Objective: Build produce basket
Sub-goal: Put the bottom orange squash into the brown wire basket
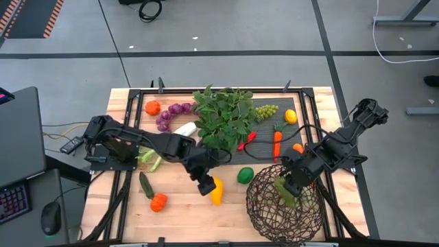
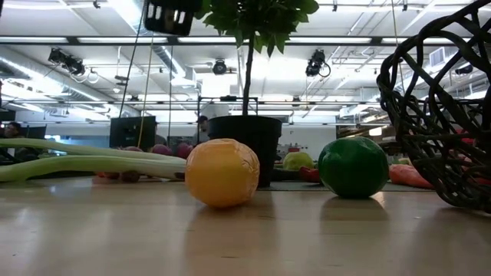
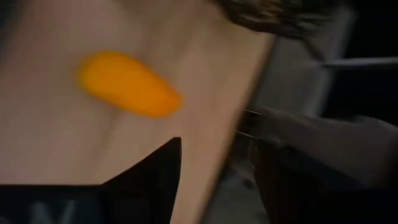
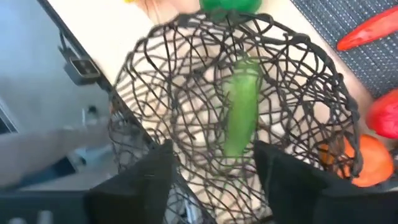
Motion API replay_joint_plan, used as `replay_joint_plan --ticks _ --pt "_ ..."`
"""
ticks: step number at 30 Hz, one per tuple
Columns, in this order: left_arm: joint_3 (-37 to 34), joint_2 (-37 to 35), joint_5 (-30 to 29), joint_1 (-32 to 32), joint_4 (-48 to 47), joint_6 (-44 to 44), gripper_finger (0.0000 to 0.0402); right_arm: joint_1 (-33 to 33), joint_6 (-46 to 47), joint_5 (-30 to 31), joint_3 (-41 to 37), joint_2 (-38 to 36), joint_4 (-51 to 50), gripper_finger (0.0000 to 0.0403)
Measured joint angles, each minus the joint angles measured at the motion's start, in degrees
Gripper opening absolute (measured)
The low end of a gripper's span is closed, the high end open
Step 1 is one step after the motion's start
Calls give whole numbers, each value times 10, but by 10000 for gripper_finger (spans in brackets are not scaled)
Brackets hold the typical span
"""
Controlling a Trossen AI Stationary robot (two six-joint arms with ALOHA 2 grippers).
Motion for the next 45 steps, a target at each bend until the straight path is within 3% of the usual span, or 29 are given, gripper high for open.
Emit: replay_joint_plan --ticks 4,8,15,19,24,29,38,45 --pt "-2 0 -92 -33 -57 13 188 10 51 5 0 0 4 293" --pt "-2 0 -129 -59 -93 13 189 19 98 6 0 0 5 327" --pt "-2 0 -188 -96 -250 21 208 24 129 14 0 12 35 327" --pt "-2 0 -234 -134 -269 21 217 24 130 34 0 28 53 320" --pt "-2 0 -238 -187 -268 -14 214 30 108 21 0 47 71 318" --pt "-2 -2 -239 -221 -269 -106 205 46 61 20 0 54 67 318" --pt "-2 -4 -169 -268 -267 -340 188 105 -17 71 0 48 88 317" --pt "-3 -4 -162 -321 -175 -461 179 147 -83 147 0 47 121 317"
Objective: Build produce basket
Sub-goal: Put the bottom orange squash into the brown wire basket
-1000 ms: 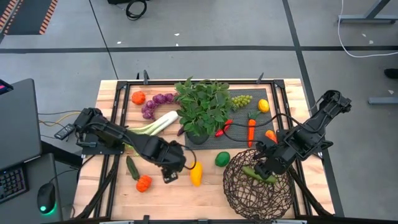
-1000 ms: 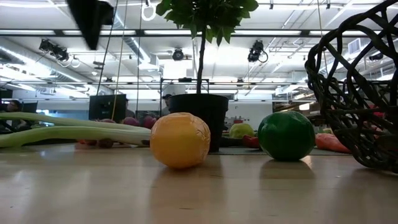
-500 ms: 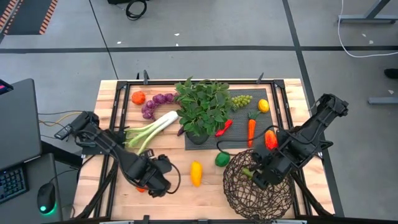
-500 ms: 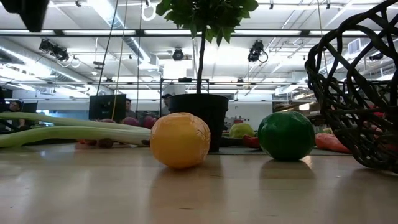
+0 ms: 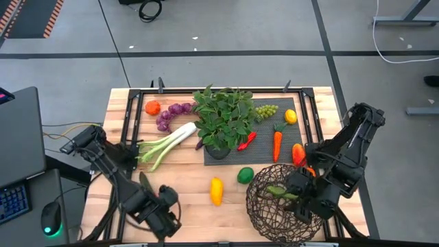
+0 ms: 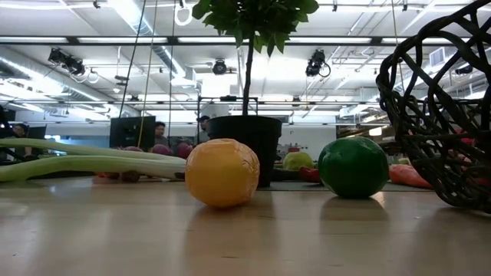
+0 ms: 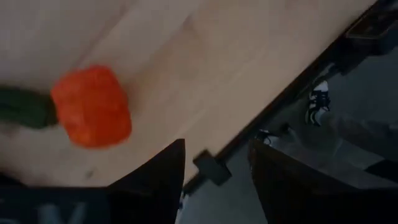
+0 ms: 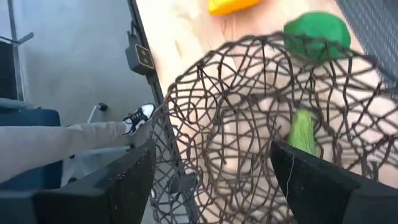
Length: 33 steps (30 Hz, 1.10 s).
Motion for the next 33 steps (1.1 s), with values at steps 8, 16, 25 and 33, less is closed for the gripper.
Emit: replay_joint_plan --ticks 8,16,25,33 --pt "0 4 38 -3 -95 -104 181 28 -14 24 0 0 30 317" --pt "0 15 44 21 -141 -27 283 68 59 67 0 0 44 317" --pt "0 58 66 41 -207 33 362 82 107 68 0 0 43 317" --pt "-23 97 121 47 -123 62 338 82 114 64 0 0 44 317"
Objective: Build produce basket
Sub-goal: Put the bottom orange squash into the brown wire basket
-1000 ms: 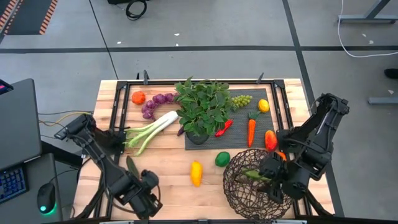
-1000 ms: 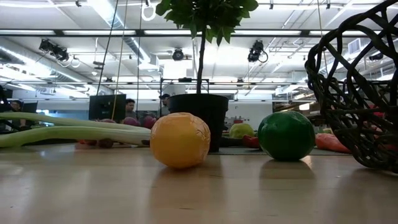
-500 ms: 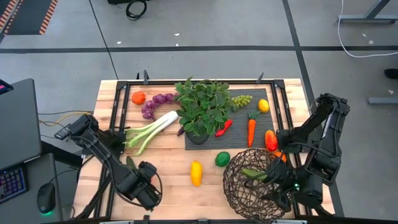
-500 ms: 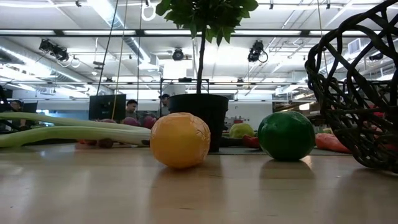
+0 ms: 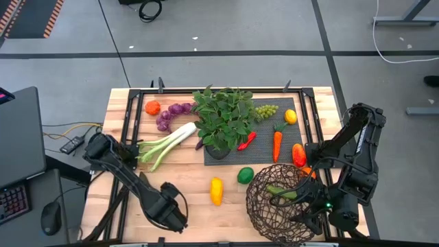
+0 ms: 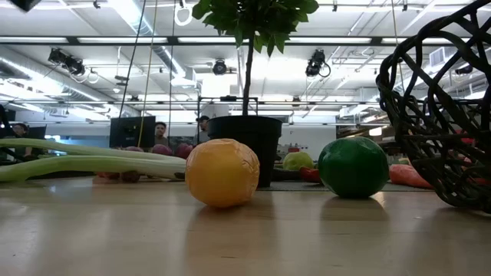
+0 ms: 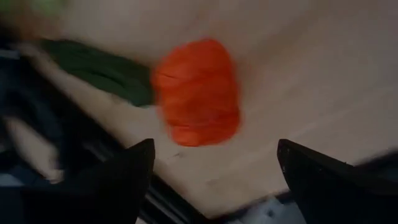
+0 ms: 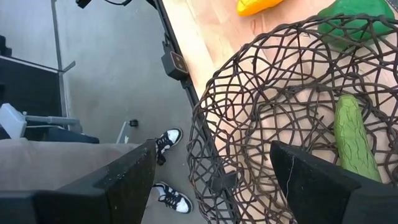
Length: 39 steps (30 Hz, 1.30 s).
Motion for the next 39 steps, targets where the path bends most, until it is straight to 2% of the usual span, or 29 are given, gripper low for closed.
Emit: replay_joint_plan --ticks 8,14,32,39 --pt "-106 -72 -4 -21 101 -44 303 -1 7 -15 0 0 -1 317" --pt "-195 -99 16 -19 215 -51 296 -13 11 -26 0 0 0 317" --pt "-210 -102 -48 -2 222 -62 307 -31 37 -41 0 0 4 308" --pt "-240 -101 -47 5 251 -85 307 -39 17 -59 0 0 4 308"
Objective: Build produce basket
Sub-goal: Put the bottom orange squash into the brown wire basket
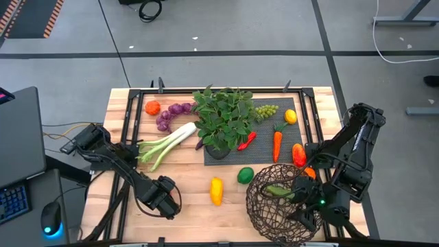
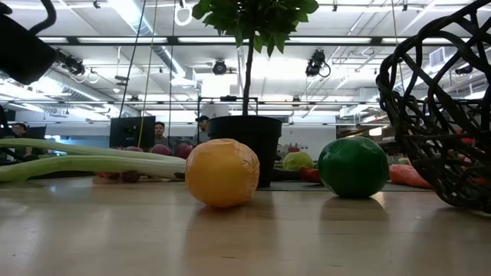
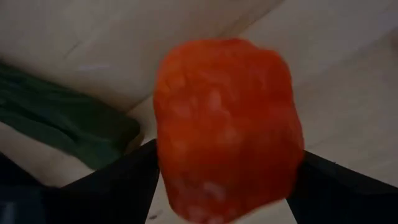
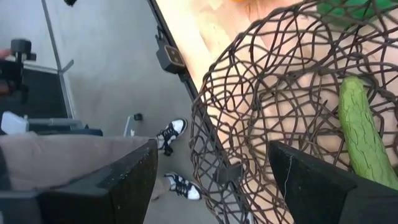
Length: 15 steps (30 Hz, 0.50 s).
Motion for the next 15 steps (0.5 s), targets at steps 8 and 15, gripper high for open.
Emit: replay_joint_plan --ticks 8,15 --pt "-2 0 -39 18 5 -2 307 -2 -23 -26 0 0 0 308" --pt "-2 0 -51 43 14 13 286 -7 -21 -28 0 0 0 308"
